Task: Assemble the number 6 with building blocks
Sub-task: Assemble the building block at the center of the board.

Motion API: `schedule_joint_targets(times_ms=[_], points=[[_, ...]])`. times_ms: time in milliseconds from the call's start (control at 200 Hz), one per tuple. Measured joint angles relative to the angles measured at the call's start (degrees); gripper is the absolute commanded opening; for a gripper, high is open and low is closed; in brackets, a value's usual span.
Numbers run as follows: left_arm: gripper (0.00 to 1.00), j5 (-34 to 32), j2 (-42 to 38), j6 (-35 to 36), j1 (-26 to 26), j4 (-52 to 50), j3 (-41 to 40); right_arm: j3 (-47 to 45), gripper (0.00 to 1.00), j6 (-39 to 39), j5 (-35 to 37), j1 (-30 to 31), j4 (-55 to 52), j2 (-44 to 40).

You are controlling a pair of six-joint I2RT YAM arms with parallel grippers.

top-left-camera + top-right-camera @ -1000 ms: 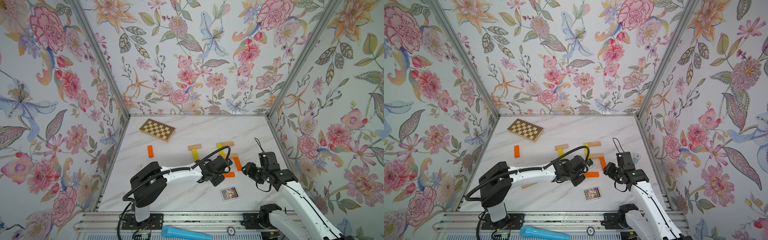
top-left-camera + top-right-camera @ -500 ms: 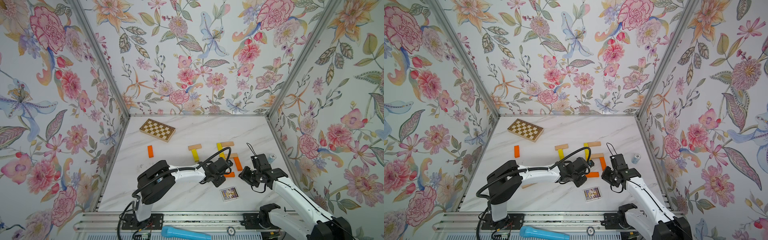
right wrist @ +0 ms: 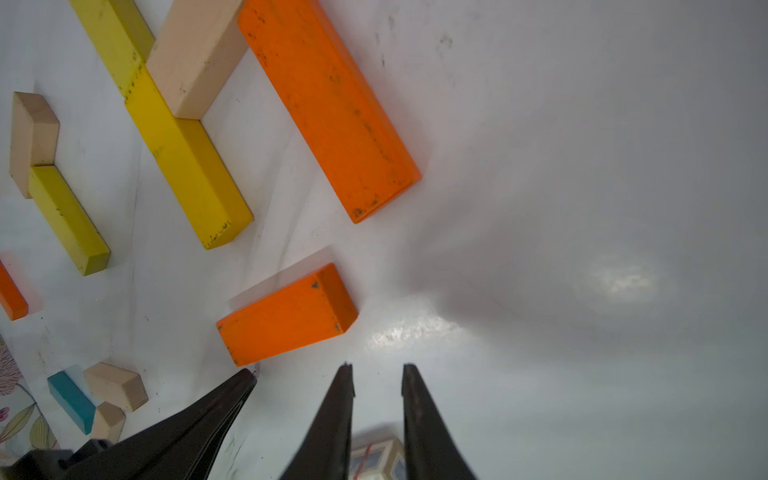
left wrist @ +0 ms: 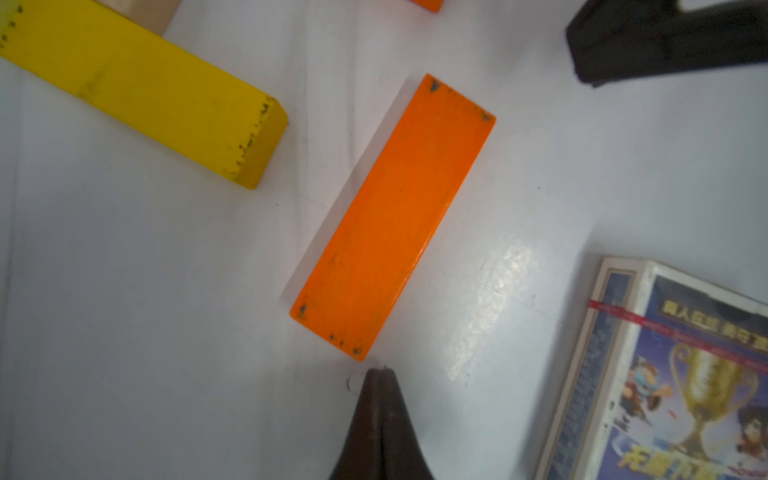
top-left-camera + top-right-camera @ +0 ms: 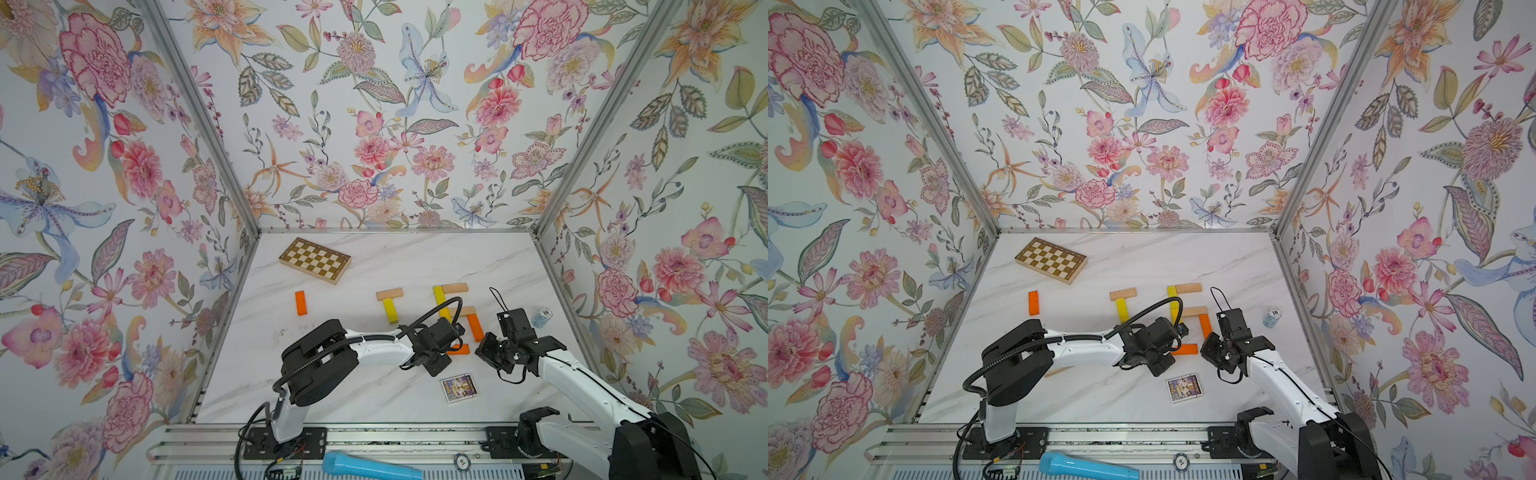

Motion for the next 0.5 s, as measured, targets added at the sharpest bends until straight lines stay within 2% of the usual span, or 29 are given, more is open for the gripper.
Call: schedule_joint_targets(times_ms=[500], points=[[0.00, 2.29, 2.03, 1.03, 0.00, 0.87, 2.27, -1.14, 0.22, 0.00, -0.44, 0.00, 6.67, 7.13]])
